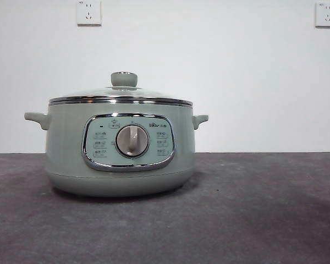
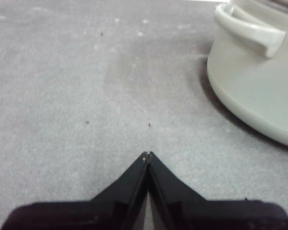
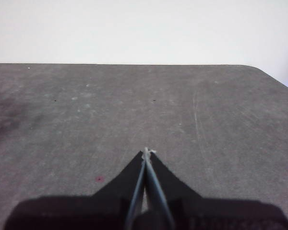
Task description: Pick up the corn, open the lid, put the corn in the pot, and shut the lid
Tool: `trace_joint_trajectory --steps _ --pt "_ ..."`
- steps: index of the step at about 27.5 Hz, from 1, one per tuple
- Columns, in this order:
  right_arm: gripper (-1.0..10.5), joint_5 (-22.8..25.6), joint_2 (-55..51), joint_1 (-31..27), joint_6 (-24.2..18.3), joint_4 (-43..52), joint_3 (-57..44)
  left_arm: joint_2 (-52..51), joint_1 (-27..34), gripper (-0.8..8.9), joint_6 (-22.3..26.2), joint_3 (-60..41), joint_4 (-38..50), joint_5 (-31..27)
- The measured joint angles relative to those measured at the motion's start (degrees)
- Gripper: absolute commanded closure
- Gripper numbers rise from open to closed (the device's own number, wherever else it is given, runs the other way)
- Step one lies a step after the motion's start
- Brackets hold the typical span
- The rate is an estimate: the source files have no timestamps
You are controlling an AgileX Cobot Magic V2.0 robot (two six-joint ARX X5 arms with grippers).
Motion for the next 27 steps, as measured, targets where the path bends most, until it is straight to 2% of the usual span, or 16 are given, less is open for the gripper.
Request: trace_joint_trajectory --steps 7,10,27 --pt "9.5 -0.3 0.0 0.0 1.6 -4.4 0.0 1.9 0.0 8.14 0.0 0.0 0.1 0.0" --pt "9.5 -1.5 0.0 0.0 2.0 -4.5 0.0 1.9 0.0 8.14 0.0 0.0 0.1 0.0" --pt "9.5 -1.5 0.0 0.0 2.6 -4.5 0.0 1.9 0.0 8.14 0.0 0.0 0.1 0.0"
